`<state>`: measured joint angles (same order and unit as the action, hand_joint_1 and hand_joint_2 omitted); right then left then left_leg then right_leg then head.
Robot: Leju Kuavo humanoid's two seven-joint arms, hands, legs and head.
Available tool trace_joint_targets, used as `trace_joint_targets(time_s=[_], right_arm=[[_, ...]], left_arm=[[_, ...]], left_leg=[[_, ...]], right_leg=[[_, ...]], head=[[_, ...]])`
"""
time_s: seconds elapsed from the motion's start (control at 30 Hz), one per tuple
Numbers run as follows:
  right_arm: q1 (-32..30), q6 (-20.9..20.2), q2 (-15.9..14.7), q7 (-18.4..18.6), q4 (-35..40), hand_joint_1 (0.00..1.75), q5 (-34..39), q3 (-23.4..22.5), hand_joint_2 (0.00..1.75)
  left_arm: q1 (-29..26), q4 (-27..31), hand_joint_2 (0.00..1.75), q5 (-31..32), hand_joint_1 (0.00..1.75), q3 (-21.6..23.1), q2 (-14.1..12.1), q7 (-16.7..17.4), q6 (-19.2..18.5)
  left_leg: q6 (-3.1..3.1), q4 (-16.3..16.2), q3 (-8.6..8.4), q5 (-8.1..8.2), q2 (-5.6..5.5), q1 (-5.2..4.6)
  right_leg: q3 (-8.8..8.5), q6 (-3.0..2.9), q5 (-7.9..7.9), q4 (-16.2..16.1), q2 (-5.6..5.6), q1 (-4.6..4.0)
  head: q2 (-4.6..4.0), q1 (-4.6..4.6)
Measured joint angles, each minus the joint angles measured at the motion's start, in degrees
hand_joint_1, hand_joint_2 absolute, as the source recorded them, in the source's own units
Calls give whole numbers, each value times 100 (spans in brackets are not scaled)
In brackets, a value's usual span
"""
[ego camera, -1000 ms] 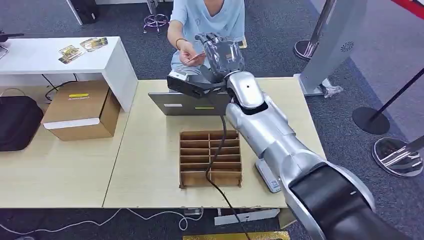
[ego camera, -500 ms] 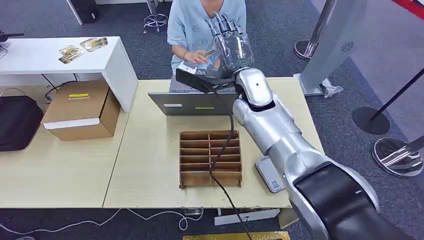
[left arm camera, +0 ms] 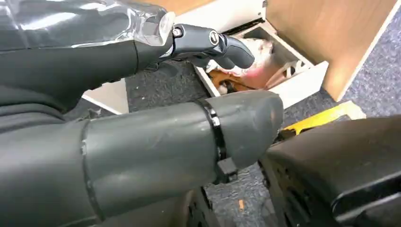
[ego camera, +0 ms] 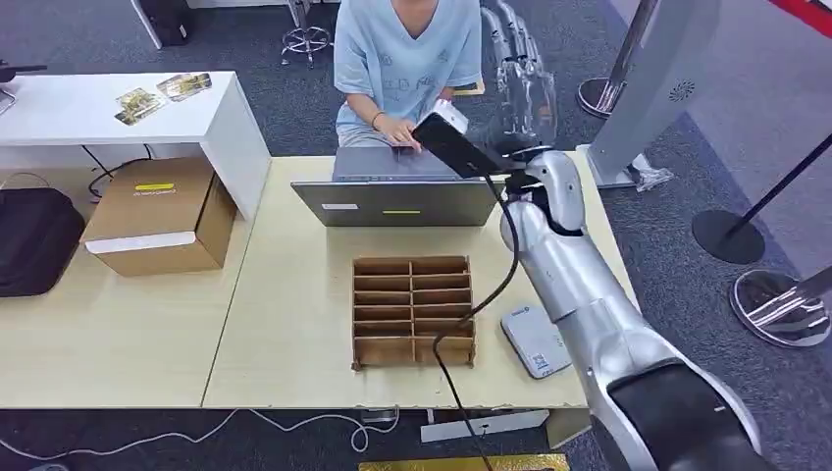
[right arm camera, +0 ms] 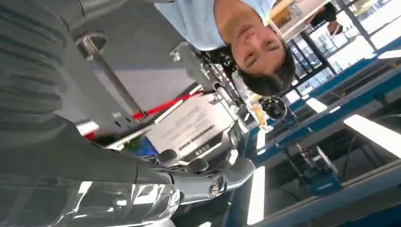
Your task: Pass the card to the sensor for recognition and then transmit it.
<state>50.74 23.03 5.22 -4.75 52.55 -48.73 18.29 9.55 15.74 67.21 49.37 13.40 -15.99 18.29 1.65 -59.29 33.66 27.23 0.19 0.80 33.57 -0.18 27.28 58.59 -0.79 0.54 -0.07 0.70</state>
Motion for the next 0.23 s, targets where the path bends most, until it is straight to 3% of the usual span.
trace_joint_targets(time_s=[0.13, 0.2, 0.23], right_arm=[[-822, -638, -310, -293, 1135, 0, 1380, -241, 175], [-1205, -815, -433, -457, 1611, 0, 1944, -398, 175], [-1405, -843, -468, -584, 1834, 0, 2278, -492, 175]], left_arm=[[14, 0, 0, 516, 0, 29, -22, 419, -322], [117, 0, 0, 570, 0, 55, -151, 189, -573], [265, 0, 0, 568, 0, 59, -289, -210, -656]], left_leg=[[-2, 0, 2, 1, -7, 0], [-2, 0, 6, 1, -8, 0], [0, 0, 6, 0, -9, 6]], right_leg=[[-1, 1, 0, -2, -6, 0], [2, 1, 0, -1, -8, 0], [0, 0, 0, -1, -8, -5]], head=[[0, 0], [0, 0], [0, 9]])
